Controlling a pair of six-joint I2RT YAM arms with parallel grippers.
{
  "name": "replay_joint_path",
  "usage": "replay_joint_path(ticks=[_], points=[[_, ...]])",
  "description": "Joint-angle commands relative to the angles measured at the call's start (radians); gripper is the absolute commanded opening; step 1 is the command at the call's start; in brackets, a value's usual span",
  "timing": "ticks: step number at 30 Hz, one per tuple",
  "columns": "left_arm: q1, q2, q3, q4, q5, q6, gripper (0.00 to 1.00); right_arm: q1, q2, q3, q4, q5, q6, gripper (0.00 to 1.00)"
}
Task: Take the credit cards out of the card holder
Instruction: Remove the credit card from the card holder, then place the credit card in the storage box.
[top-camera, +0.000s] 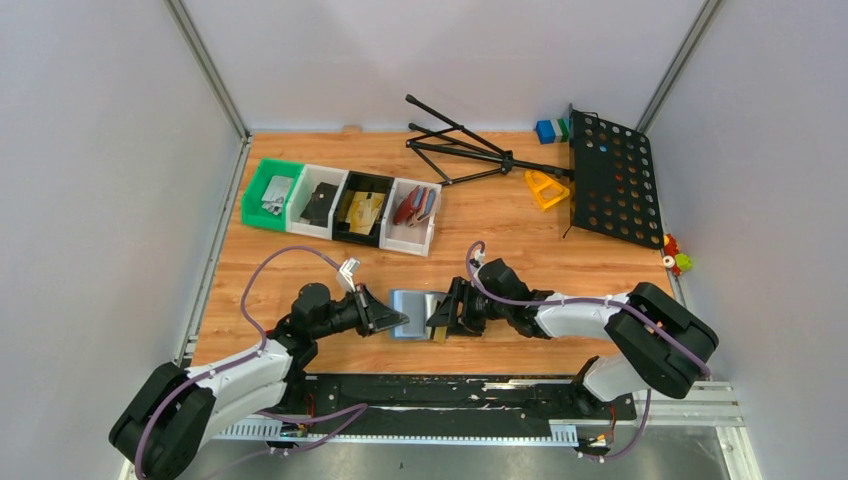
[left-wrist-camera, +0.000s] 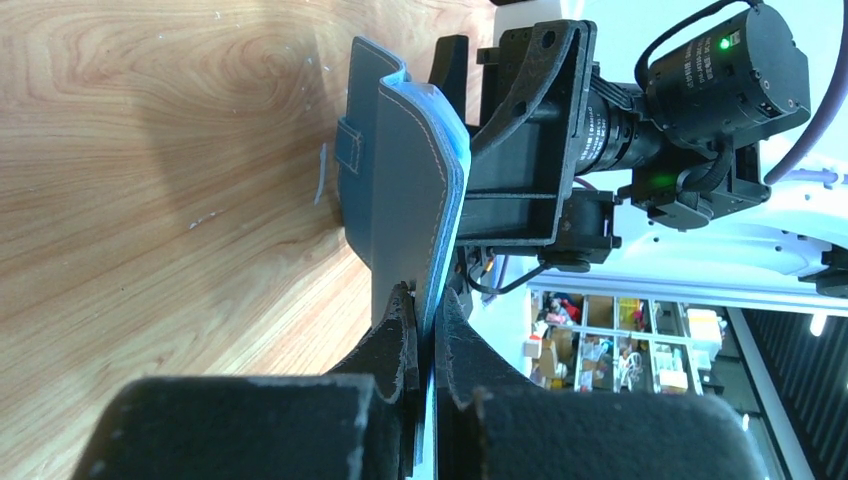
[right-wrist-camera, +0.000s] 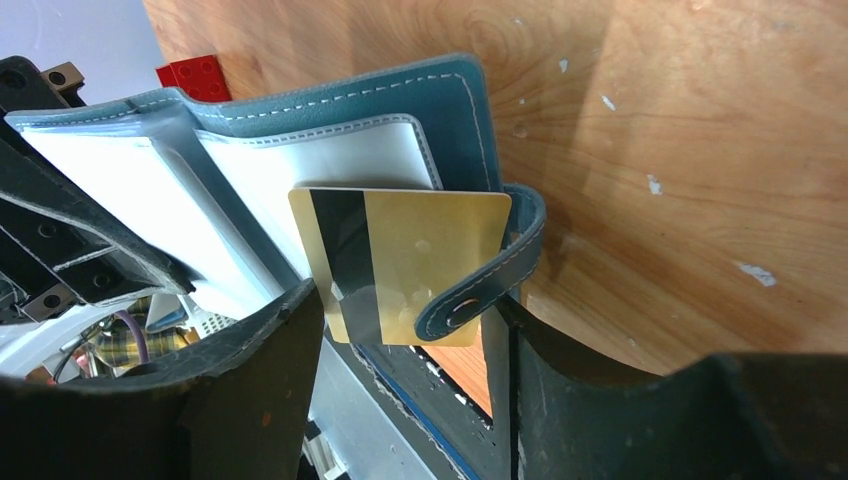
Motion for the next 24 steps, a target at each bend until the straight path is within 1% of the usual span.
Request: replay_joint_path(ticks=[1,7,9,13,17,20,24], points=[[-0.002,-0.036,0.021,-0.085,0.007,0.073,0.0,-0.003,-0.027,0.013,-0.009,0.036,-0.029,0.5],[-0.002,-0.047,0.121,-0.441,-0.089,0.226,0.0,-0.004,-0.166,0.045,-0.172,0.098,-0.108,0.46],[-0.001,-0.033,0.139,-0.493,-0.102,0.25,0.0,-0.003,-0.2,0.069,-0.233,0.115,-0.137,0.46],[0.0,-0.007,0.145,-0.508,-0.095,0.256,0.0,-0.004,-0.196,0.16,-0.327,0.106,-0.212,0.46],[0.0,-0.022,0.153,-0.588,-0.141,0.273,0.0,-0.003,-0.114,0.313,-0.351,0.049,-0.282,0.46],[0.001,-0.056,0.174,-0.717,-0.235,0.292,0.0,-0.002,0.003,0.474,-0.391,0.023,-0.337,0.46],[0.02,-0.108,0.183,-0.798,-0.296,0.293,0.0,-0.001,0.19,0.688,-0.417,0.025,-0.372,0.45]])
